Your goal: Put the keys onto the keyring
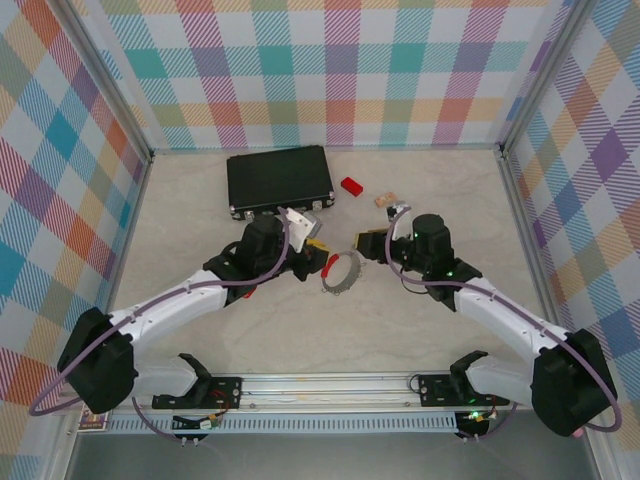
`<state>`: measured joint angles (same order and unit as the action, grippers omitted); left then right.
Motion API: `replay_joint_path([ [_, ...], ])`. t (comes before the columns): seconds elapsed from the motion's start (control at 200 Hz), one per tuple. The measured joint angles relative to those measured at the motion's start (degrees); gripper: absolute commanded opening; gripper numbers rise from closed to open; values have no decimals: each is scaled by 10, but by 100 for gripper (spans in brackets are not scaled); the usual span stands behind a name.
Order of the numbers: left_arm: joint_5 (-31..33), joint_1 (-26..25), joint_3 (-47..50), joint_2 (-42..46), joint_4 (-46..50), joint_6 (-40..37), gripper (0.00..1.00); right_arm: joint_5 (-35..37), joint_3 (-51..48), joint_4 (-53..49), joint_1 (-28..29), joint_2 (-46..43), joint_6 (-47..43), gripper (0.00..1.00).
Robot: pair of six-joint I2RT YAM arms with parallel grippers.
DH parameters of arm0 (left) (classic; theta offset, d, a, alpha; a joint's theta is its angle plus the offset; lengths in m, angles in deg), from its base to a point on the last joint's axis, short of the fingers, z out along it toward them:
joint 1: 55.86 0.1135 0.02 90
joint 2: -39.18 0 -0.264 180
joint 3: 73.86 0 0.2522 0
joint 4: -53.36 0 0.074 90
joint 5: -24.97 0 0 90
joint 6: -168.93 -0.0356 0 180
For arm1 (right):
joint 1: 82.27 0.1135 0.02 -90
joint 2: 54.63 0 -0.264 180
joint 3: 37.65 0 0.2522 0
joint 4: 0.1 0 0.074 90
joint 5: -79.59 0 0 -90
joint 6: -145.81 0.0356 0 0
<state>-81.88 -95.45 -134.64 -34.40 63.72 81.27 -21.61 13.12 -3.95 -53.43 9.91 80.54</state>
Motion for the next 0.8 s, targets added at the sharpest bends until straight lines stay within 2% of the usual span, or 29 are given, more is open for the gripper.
replay_joint_path([
  [0.065, 4, 0, -1, -19, 0, 7, 37, 29, -7, -14, -4, -5, 3, 52],
  [0.195, 10, 0, -19, -73, 16, 21, 43, 69, -28, -36, -17, -12, 12, 65],
  [0.265, 13, 0, -36, -106, 30, 28, 43, 85, -39, -47, -22, -17, 16, 68],
  [0.33, 15, 0, -53, -134, 40, 32, 43, 98, -46, -52, -23, -21, 16, 76],
  [0.42, 17, -6, -83, -174, 61, 35, 43, 115, -48, -55, -25, -24, 18, 78],
  [0.495, 21, -12, -114, -210, 75, 36, 41, 129, -49, -56, -26, -29, 20, 87],
  [0.55, 24, -18, -139, -233, 90, 36, 40, 140, -53, -55, -27, -35, 24, 90],
  [0.62, 29, -24, -165, -256, 106, 35, 40, 154, -62, -56, -30, -47, 29, 100],
  [0.8, 45, -30, -206, -286, 146, 28, 39, 190, -81, -71, -38, -84, 45, 99],
])
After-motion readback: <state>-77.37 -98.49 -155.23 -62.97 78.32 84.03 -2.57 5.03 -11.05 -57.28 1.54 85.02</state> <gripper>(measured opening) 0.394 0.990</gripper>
